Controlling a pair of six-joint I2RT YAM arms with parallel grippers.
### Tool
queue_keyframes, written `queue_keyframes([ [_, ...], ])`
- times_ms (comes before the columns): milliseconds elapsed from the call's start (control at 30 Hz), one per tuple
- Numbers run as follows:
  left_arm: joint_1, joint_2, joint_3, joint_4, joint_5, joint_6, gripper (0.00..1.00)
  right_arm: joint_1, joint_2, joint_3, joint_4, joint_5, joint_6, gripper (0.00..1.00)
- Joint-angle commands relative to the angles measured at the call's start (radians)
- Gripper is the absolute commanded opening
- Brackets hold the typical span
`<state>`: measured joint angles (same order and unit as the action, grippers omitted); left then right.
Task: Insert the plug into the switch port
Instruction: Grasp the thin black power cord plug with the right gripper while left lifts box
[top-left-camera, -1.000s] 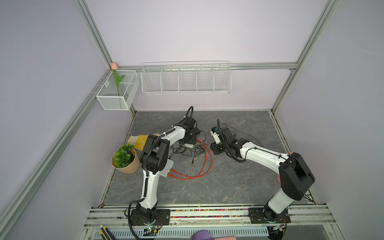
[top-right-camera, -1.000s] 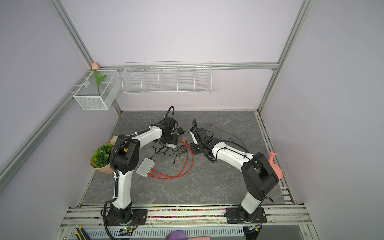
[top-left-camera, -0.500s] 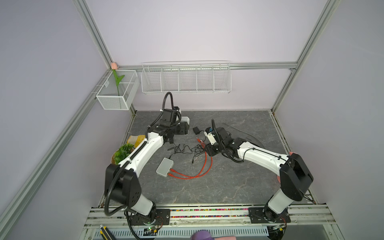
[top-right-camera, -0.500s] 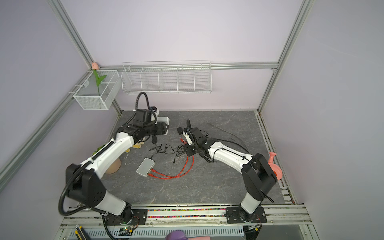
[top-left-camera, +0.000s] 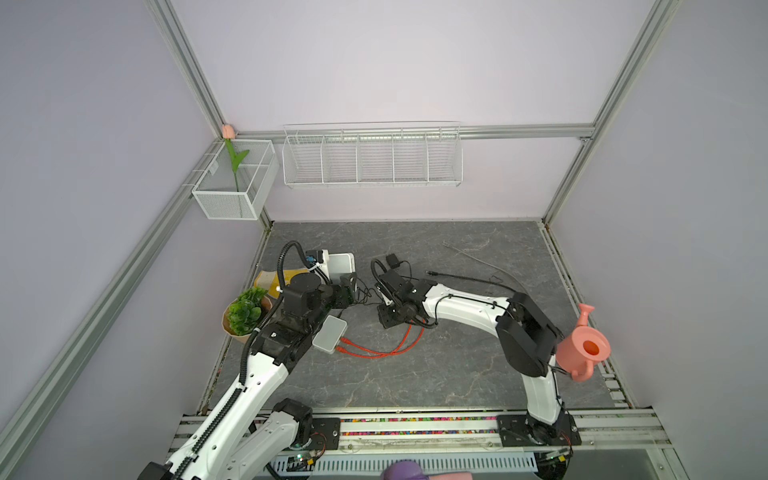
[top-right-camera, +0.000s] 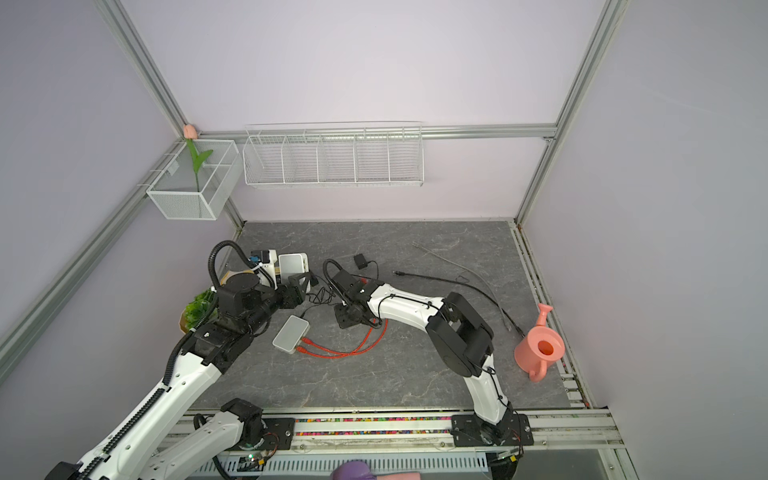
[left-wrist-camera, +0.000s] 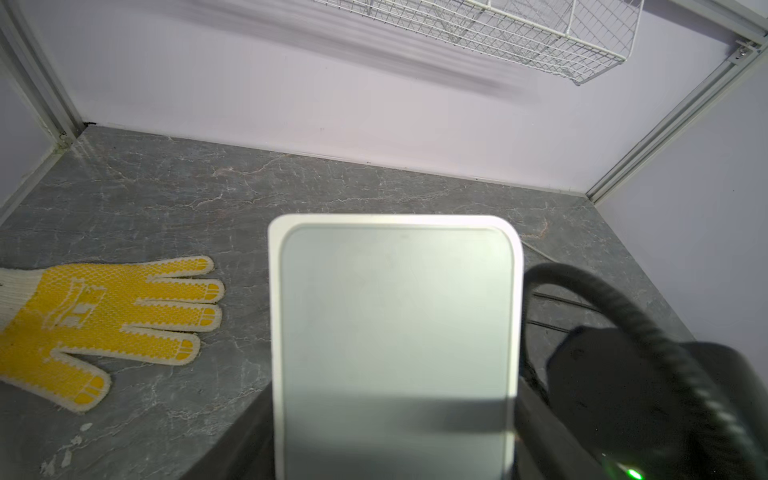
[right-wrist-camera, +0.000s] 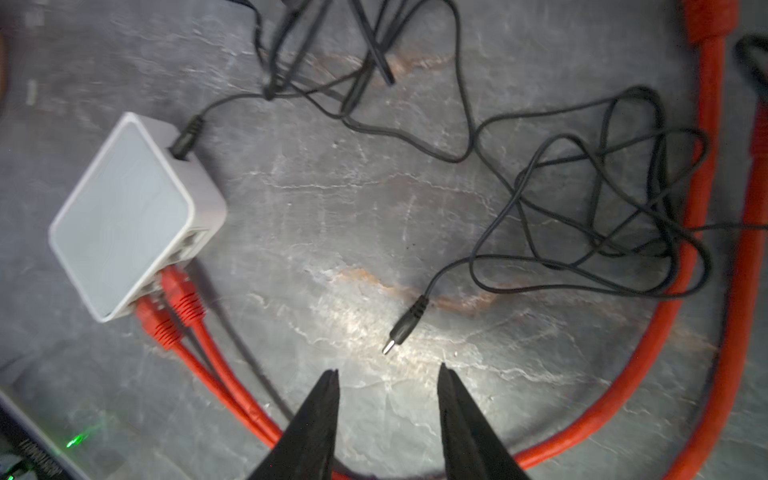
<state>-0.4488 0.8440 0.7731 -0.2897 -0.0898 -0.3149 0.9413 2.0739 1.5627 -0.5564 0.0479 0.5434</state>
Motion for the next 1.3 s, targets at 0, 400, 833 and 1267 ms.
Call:
queue_keyframes([
  [0,-0.015,-0.052,-0.015,-0.015,-0.075,-0.013,0.00,0.003,0.044,0.057,-0.106,0.080,0.106,0.41],
  [400,-0.023,-0.147,-0.044,-0.052,-0.075,0.000,0.00,0.023,0.172,0.214,-0.188,0.148,0.146,0.31],
  [833,-0.024,-0.178,-0.048,-0.078,-0.038,0.008,0.00,0.031,0.214,0.207,-0.194,0.138,0.179,0.32],
  [1267,-0.024,-0.209,-0.045,-0.097,-0.069,0.013,0.00,0.056,0.270,0.238,-0.215,0.115,0.194,0.25],
])
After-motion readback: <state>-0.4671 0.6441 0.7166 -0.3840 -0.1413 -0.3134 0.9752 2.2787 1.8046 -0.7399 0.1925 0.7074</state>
